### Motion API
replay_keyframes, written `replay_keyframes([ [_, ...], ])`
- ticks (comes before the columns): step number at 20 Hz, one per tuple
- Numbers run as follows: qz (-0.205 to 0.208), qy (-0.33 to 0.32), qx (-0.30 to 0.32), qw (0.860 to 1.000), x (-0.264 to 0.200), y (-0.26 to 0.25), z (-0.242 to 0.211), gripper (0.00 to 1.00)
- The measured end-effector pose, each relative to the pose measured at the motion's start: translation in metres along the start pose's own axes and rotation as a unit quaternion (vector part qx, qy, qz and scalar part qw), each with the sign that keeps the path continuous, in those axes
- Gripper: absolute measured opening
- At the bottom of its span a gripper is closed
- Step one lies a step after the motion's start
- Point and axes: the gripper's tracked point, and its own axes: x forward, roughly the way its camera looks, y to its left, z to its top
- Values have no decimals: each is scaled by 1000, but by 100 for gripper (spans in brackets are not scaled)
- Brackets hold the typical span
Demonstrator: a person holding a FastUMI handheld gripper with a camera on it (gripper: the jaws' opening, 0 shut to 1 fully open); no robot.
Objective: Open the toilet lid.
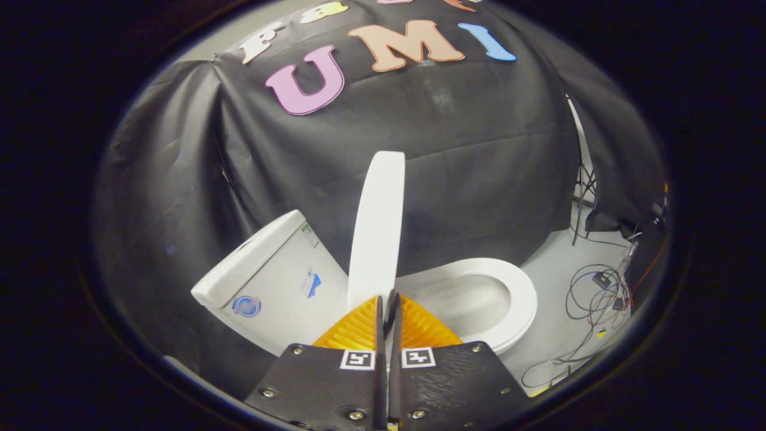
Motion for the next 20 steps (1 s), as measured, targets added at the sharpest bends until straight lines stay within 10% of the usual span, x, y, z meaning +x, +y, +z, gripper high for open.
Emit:
replay_keyframes([
  [20,20,-50,-65,996,9,66,11,2],
])
